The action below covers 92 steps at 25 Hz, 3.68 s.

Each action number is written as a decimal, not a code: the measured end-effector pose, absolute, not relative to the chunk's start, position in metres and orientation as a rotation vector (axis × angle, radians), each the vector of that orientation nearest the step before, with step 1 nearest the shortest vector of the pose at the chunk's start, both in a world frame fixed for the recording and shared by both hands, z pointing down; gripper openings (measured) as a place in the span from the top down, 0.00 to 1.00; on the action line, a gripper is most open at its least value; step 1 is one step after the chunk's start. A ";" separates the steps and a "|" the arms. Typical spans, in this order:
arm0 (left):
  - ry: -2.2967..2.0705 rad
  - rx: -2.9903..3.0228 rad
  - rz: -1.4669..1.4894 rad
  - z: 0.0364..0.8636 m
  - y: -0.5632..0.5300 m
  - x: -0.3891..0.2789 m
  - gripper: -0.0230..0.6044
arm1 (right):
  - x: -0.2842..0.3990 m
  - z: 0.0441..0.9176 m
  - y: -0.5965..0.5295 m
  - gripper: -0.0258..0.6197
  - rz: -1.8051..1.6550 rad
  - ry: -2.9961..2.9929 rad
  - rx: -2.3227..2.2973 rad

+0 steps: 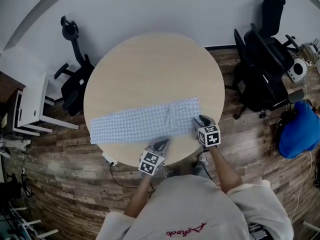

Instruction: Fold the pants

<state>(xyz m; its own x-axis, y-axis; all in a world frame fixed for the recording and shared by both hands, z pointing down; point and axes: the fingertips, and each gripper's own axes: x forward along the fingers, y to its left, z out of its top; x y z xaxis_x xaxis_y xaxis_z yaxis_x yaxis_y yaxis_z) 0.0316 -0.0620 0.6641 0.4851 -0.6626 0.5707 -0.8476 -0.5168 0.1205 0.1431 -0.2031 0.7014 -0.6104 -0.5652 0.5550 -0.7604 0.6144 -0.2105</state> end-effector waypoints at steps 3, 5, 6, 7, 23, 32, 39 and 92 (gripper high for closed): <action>-1.223 2.376 0.666 0.663 -0.072 0.047 0.91 | 0.165 0.715 -0.210 0.72 0.705 -2.337 1.109; -1.211 2.382 0.672 0.664 -0.075 0.054 0.91 | 0.174 0.724 -0.212 0.72 0.775 -2.313 1.131; -1.210 2.381 0.674 0.664 -0.077 0.055 0.91 | 0.176 0.728 -0.213 0.72 0.803 -2.300 1.133; -1.213 2.379 0.676 0.664 -0.079 0.054 0.91 | 0.176 0.731 -0.214 0.72 0.821 -2.287 1.131; -1.289 2.316 0.636 0.666 -0.086 0.029 0.91 | 0.172 0.736 -0.226 0.87 0.915 -2.223 1.083; -1.203 2.382 0.655 0.663 -0.109 0.074 0.91 | 0.242 0.726 -0.256 0.87 0.922 -2.220 1.221; -1.145 2.422 0.657 0.663 -0.119 0.111 0.91 | 0.292 0.715 -0.267 0.87 0.906 -2.226 1.271; -1.342 2.323 0.525 0.657 -0.017 -0.046 0.91 | 0.038 0.681 -0.156 0.83 0.525 -2.359 0.927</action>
<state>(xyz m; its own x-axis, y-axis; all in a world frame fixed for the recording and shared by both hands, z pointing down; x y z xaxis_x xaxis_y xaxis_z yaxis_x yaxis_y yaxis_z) -0.0457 -0.0174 0.6575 0.4669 -0.7242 0.5075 -0.8764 -0.4556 0.1561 0.0377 -0.1560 0.6813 -0.6133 -0.4973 0.6136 -0.7107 0.6864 -0.1542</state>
